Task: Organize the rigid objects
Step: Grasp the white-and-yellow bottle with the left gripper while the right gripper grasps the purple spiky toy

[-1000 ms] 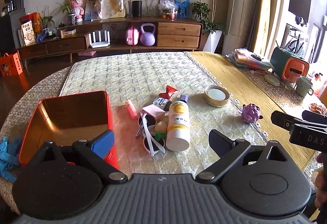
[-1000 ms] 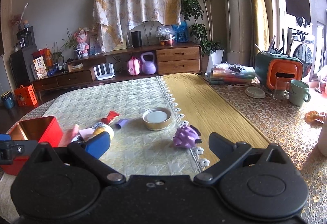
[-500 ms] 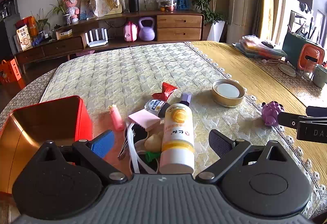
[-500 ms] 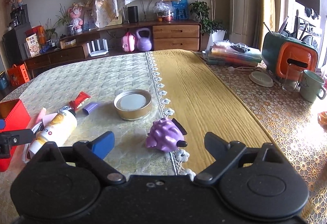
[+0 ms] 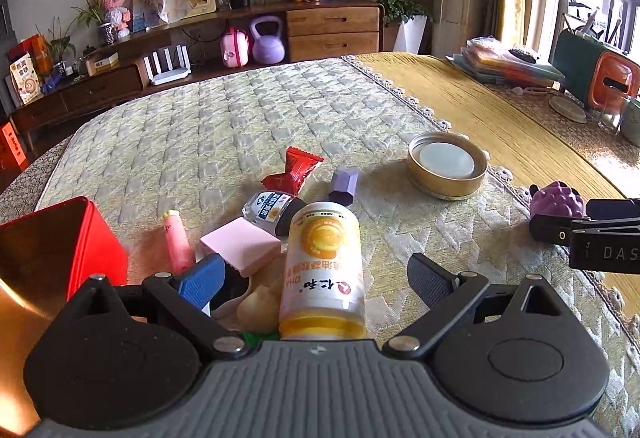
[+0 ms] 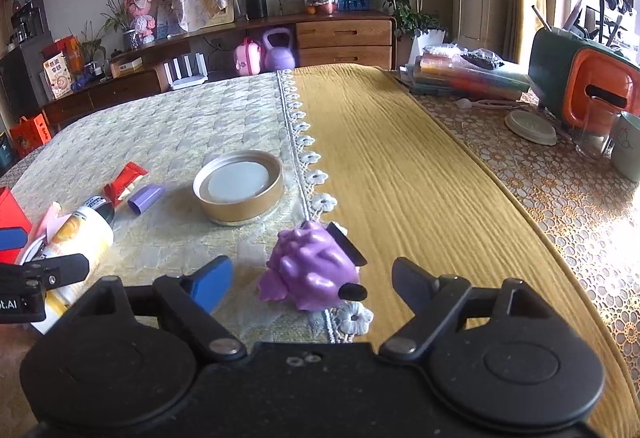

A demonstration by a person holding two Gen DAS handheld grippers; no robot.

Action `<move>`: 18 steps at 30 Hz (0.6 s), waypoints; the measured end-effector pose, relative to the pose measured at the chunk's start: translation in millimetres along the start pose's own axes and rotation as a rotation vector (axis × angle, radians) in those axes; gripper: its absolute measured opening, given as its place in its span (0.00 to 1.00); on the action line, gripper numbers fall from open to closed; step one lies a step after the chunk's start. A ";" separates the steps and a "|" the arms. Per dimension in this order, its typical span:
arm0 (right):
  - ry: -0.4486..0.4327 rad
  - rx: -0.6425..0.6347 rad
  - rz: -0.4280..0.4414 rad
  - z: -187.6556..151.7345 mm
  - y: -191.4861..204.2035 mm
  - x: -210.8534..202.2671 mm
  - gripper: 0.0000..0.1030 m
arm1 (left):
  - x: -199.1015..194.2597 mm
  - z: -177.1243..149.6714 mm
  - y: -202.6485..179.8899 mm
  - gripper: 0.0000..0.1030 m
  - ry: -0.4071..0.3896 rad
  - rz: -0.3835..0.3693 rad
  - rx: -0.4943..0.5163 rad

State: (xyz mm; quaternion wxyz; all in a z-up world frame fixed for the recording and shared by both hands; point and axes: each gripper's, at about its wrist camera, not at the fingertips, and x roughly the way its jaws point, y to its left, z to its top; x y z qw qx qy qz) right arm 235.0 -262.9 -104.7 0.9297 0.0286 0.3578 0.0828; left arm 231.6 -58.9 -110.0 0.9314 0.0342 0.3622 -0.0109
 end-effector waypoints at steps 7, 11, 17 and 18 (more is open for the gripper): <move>0.026 -0.013 0.004 -4.5 3.9 10.2 0.74 | 12.1 0.3 -5.5 0.65 0.020 0.006 0.029; 0.024 -0.026 -0.007 -5.9 6.4 12.4 0.67 | 15.8 -2.5 -9.8 0.55 0.024 0.022 0.058; 0.015 -0.024 -0.021 -4.9 6.1 10.9 0.57 | 17.4 -2.1 -11.7 0.50 0.020 0.044 0.076; 0.013 -0.022 -0.022 -4.9 6.3 10.0 0.57 | 17.4 -2.0 -12.3 0.49 0.020 0.045 0.082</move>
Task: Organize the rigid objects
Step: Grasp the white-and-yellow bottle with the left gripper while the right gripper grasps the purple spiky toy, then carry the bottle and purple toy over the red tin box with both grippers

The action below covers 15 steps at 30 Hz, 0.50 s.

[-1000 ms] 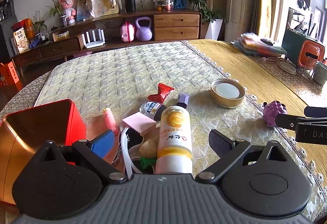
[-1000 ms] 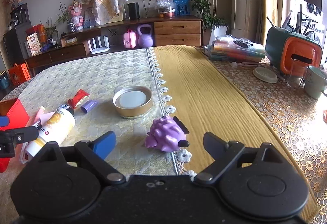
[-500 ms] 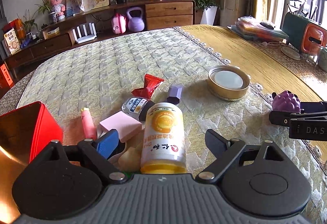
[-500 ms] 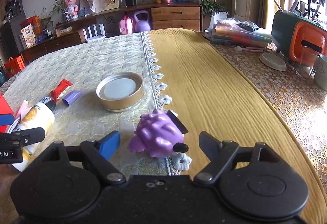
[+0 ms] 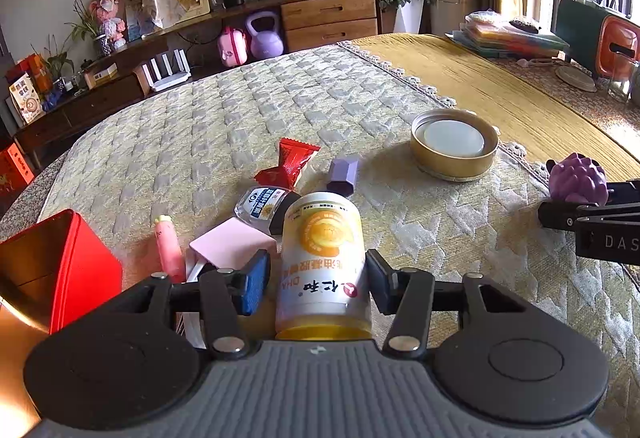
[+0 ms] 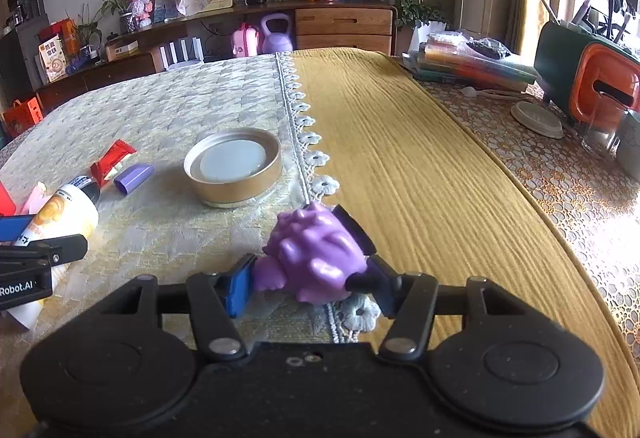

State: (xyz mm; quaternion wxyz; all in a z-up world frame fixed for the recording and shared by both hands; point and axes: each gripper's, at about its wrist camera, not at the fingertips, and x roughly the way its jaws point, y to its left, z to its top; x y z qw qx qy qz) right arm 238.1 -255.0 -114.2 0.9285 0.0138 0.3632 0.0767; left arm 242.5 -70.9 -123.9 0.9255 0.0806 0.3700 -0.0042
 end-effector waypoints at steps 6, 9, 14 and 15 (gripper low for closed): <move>-0.003 0.004 0.008 -0.8 0.4 -9.1 0.57 | -4.1 4.0 4.9 0.44 -0.003 -0.012 -0.012; -0.006 0.005 0.021 0.0 1.6 -18.0 0.57 | -7.5 5.9 10.6 0.44 0.008 -0.026 -0.036; -0.019 -0.010 0.052 -0.5 10.4 -37.1 0.57 | -18.5 7.4 19.4 0.44 0.007 -0.042 -0.071; -0.021 -0.014 0.060 -0.6 12.6 -41.4 0.57 | -21.3 7.7 21.0 0.44 0.005 -0.045 -0.075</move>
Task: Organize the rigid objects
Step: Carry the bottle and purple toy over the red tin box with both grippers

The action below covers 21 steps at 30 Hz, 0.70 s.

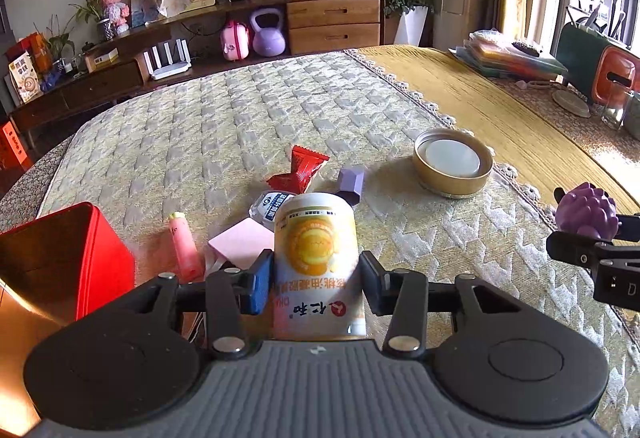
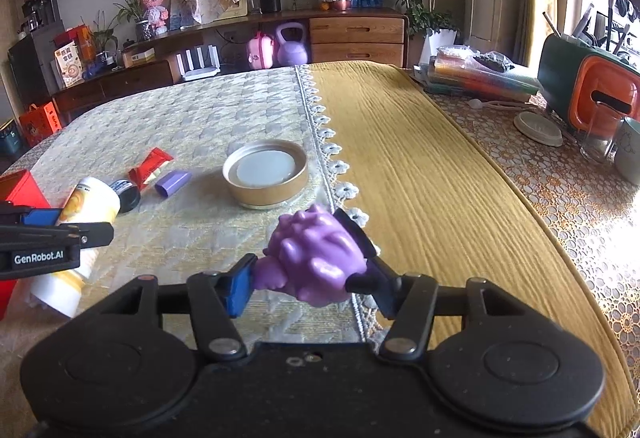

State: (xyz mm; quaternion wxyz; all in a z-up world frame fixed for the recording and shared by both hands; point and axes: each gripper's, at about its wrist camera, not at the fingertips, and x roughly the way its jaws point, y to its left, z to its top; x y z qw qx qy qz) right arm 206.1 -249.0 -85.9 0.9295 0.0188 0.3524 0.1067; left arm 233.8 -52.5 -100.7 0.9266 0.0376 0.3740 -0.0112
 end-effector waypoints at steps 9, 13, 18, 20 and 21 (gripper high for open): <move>-0.030 -0.055 0.062 1.8 27.2 -38.3 0.57 | -34.9 2.1 30.7 0.43 0.002 -0.047 -0.102; -0.045 -0.080 0.083 3.2 41.6 -53.4 0.57 | -51.9 2.4 47.9 0.43 0.000 -0.079 -0.161; -0.062 -0.119 0.091 6.2 57.2 -66.8 0.57 | -75.0 5.2 63.8 0.43 -0.029 -0.098 -0.203; -0.067 -0.129 0.087 6.9 63.1 -70.9 0.57 | -85.1 8.2 69.6 0.43 -0.049 -0.105 -0.210; -0.070 -0.133 0.089 7.7 65.9 -73.0 0.57 | -90.9 10.3 72.1 0.43 -0.061 -0.106 -0.210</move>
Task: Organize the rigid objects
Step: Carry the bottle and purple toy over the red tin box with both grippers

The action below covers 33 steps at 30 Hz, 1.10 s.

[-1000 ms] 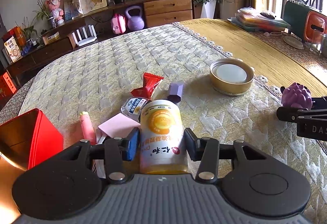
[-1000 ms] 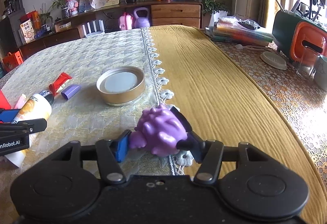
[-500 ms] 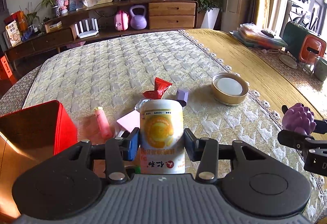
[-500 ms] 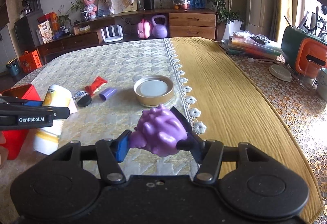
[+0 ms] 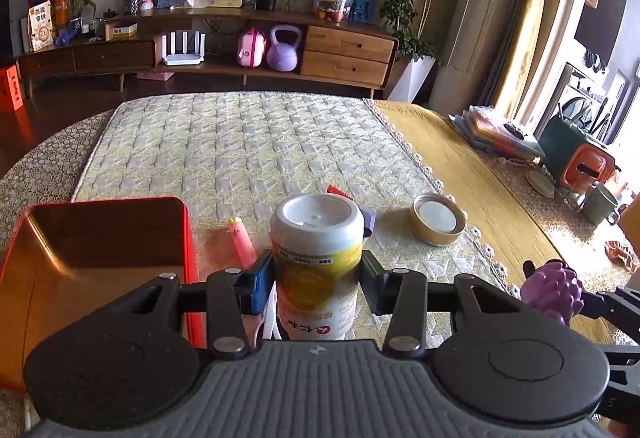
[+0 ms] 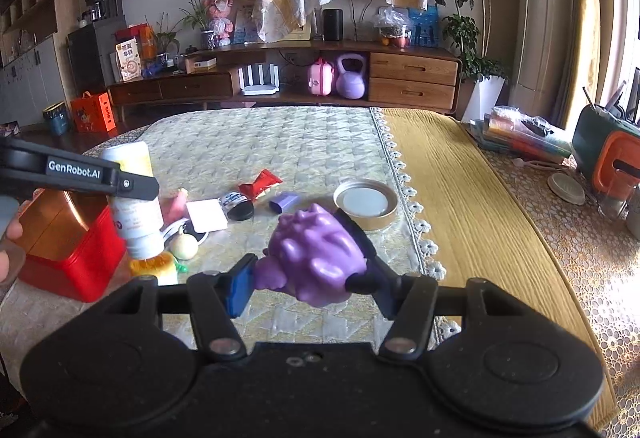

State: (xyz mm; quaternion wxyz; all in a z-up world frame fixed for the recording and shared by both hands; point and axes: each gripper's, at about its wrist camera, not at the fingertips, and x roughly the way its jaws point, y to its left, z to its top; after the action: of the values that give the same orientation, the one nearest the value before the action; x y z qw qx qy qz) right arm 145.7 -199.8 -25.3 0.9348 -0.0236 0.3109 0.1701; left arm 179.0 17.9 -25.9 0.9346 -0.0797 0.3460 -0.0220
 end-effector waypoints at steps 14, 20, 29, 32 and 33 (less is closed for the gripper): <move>0.065 -0.063 0.041 -1.0 22.4 21.3 0.57 | 23.9 18.9 43.0 0.43 0.074 -0.018 -0.134; 0.121 -0.074 0.064 -9.9 17.4 52.7 0.57 | 54.7 18.5 62.4 0.43 0.142 -0.044 -0.192; 0.155 -0.082 0.067 -19.7 22.5 62.1 0.57 | 62.3 14.0 72.8 0.43 0.172 -0.068 -0.233; 0.156 -0.091 0.063 -20.4 23.7 60.6 0.57 | 60.1 14.4 69.8 0.43 0.176 -0.072 -0.226; 0.156 -0.090 0.063 -20.3 23.5 60.0 0.57 | 59.6 15.1 68.3 0.43 0.176 -0.074 -0.224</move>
State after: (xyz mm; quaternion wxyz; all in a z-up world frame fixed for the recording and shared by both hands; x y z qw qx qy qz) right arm 171.2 -162.5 -75.6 0.9000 -0.0692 0.3754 0.2107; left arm 233.1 81.6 -64.2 0.8843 -0.1940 0.4240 -0.0248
